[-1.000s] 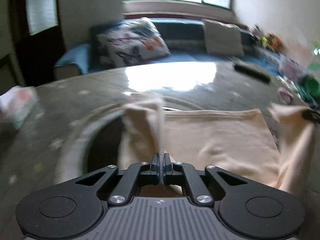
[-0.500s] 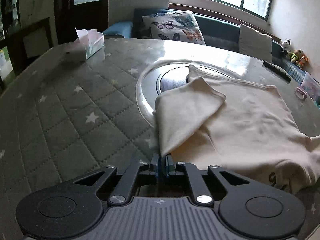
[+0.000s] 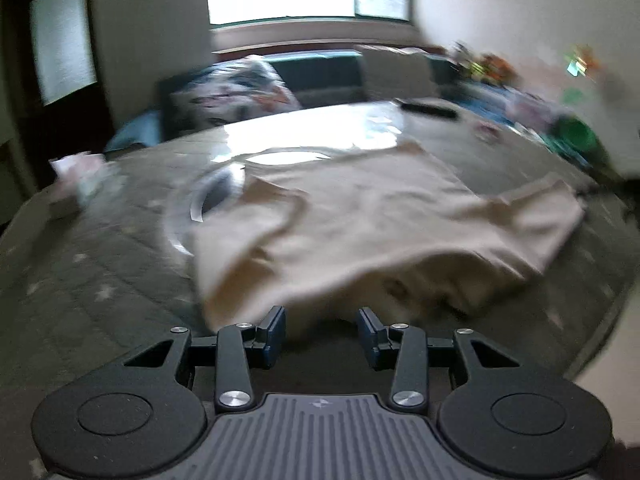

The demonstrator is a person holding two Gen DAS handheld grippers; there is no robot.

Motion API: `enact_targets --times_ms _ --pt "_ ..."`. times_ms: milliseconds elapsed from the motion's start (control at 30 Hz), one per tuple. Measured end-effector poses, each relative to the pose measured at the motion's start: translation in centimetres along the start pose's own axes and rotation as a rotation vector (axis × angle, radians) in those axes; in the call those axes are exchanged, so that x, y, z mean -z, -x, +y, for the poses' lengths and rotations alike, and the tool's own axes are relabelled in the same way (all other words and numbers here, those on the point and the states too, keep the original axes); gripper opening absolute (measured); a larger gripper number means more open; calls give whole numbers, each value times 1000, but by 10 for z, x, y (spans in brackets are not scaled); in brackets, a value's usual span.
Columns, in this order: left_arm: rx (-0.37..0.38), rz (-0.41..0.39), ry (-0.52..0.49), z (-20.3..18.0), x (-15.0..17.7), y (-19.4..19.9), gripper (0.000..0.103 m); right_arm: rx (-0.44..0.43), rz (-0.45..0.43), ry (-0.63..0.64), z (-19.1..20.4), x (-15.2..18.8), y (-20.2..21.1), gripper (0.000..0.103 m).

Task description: Fold clothes

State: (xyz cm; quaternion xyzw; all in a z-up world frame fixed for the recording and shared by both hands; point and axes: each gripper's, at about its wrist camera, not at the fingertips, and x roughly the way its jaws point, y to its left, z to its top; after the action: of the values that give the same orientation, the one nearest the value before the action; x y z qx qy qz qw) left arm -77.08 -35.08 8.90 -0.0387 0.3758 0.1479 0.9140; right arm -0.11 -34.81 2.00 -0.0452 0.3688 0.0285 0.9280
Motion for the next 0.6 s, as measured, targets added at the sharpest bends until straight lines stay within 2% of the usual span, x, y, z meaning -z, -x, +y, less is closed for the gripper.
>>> enact_targets --times_ms 100,167,233,333,367,400,433,467,600 --pt "46 17 -65 -51 -7 -6 43 -67 -32 53 10 -2 17 46" --pt "55 31 -80 -81 -20 -29 43 -121 -49 99 21 -1 29 47" --pt "60 49 -83 -115 -56 -77 44 -190 -55 146 36 0 40 48" --pt "49 63 -72 -140 -89 -133 43 -300 -63 218 60 4 56 48" --pt "58 60 -64 -129 -91 -137 39 -334 -68 241 69 6 62 48" --pt "67 57 -56 -118 -95 -143 18 -366 -72 266 76 8 68 48" --pt "73 56 -52 -111 -104 -160 9 -398 -78 300 85 11 73 48" --pt "80 52 -49 -102 -111 -173 8 -431 -84 334 94 13 78 48" --pt "129 -10 -41 -38 -122 -159 5 -541 -99 484 126 24 99 48"
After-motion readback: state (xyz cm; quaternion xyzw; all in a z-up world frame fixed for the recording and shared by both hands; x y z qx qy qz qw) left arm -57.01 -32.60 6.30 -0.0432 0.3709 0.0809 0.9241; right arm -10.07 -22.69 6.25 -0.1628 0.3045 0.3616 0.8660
